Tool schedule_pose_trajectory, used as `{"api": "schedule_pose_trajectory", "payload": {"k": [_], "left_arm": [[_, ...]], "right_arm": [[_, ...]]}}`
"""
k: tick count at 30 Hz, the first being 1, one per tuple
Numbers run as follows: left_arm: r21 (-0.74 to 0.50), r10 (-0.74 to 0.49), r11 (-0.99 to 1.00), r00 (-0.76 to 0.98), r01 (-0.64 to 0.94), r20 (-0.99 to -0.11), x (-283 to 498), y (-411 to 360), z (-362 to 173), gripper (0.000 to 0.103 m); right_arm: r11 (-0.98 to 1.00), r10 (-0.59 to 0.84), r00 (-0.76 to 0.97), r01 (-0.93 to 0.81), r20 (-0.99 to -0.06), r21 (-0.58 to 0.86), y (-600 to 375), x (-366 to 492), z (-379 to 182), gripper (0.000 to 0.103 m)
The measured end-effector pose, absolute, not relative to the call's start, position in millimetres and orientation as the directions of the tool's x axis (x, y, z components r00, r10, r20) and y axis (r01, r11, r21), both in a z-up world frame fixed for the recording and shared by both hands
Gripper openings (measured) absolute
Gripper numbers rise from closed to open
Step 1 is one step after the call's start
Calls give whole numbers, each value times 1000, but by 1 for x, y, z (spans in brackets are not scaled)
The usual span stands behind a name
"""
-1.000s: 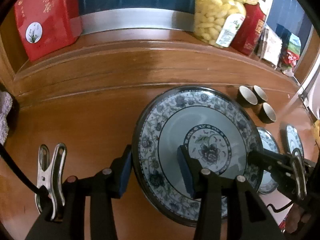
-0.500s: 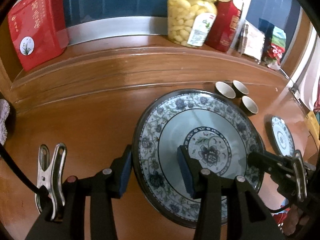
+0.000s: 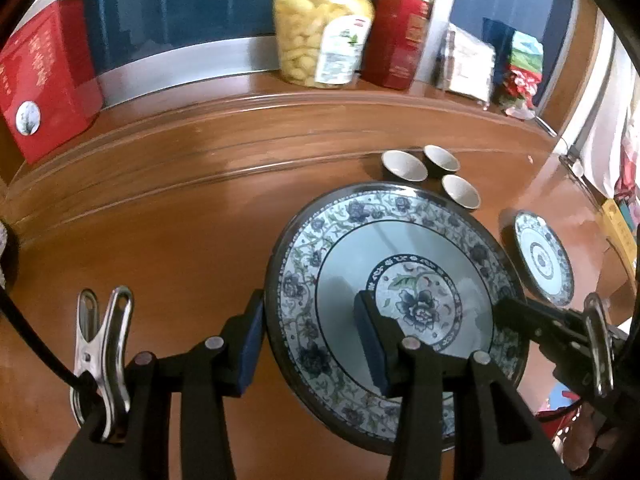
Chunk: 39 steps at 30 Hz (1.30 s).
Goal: Organize plates and bowls
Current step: 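Carry the held blue-and-white plate with both tools toward the other plate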
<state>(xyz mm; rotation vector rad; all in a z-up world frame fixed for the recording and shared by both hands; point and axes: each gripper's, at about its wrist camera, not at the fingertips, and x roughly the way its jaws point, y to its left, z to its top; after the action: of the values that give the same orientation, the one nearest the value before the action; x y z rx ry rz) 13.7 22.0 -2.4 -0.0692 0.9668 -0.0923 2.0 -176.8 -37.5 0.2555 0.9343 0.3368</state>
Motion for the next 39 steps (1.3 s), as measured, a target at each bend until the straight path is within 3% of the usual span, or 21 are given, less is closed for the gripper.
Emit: {"api": "schedule_pose_trajectory", "payload": {"k": [39], "left_arm": [[-72,-189,967,503,244,-843,36,-173,5,47]], "right_arm": [[915,289,621,43,-728,400,-361,-21,-40,20]]}}
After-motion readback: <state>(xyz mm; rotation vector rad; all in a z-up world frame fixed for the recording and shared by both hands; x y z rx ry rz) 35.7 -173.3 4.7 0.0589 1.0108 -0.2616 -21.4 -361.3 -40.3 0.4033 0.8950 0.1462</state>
